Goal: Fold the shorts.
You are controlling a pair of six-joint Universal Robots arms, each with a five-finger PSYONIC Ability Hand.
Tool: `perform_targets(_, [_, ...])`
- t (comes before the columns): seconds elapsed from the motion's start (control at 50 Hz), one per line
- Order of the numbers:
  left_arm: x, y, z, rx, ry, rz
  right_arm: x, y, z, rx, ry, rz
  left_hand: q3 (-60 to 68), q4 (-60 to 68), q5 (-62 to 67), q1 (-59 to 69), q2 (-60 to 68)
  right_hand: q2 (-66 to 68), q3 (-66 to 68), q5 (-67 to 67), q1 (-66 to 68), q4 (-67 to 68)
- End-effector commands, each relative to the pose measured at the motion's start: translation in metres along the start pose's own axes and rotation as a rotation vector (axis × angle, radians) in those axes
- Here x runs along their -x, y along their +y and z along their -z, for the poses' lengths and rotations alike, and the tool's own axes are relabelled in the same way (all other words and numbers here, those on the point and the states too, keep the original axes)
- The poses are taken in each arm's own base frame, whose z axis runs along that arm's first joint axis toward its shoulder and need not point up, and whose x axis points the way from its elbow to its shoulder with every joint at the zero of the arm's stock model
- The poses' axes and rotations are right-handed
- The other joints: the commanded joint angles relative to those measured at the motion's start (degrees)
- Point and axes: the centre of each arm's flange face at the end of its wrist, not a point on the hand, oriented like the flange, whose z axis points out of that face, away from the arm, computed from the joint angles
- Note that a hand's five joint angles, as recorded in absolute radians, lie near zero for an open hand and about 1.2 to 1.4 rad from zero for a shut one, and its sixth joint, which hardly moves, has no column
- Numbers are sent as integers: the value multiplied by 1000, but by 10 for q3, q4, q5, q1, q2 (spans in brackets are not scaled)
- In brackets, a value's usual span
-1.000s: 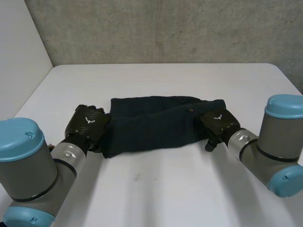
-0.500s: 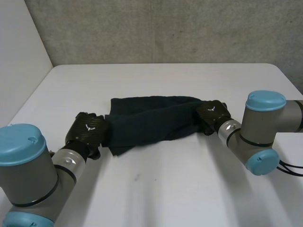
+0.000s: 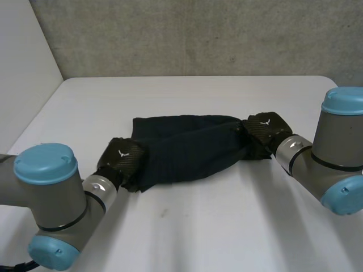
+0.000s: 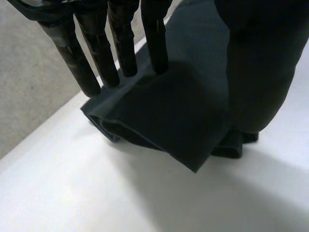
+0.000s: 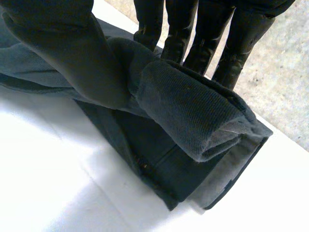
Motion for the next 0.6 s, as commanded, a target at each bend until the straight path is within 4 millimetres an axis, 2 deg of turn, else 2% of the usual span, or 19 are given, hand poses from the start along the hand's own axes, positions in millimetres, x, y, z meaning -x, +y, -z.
perform_targets(0.02, [-8, 2, 1, 6, 22, -6, 2, 3, 1, 14, -6, -27, 37, 43, 47, 34, 38, 129, 136, 145, 257, 121])
perform_targets(0.12, [-9, 4, -5, 5, 16, -13, 3, 6, 2, 22, -10, -50, 92, 99, 103, 89, 93, 129, 136, 145, 257, 121])
perform_targets(0.24, [-14, 23, -25, 49, 29, -19, 2, 3, 9, 20, -6, -54, 143, 149, 153, 140, 144, 129, 136, 145, 257, 121])
perform_targets(0.3, [-13, 20, -29, 34, 23, -21, 2, 1, 13, 15, -6, -51, 168, 174, 179, 165, 169, 129, 136, 145, 257, 121])
perform_targets(0.36, [-11, 14, -34, 13, 15, -23, 2, 1, 14, 17, -7, -51, 258, 265, 269, 256, 260, 129, 136, 145, 257, 121])
perform_targets(0.48, [-5, 9, -38, -4, 5, -21, 4, 6, 16, 32, -12, -54, 525, 532, 536, 523, 527, 129, 136, 145, 257, 121])
perform_targets(0.56, [-1, 2, -37, -13, -2, -20, 2, 3, 16, 25, -7, -42, 526, 532, 537, 523, 527, 129, 136, 145, 257, 121])
perform_targets(0.6, [3, -7, -32, -24, -9, -20, 0, -5, 18, 5, 1, -30, 526, 532, 537, 523, 527, 129, 136, 145, 257, 121])
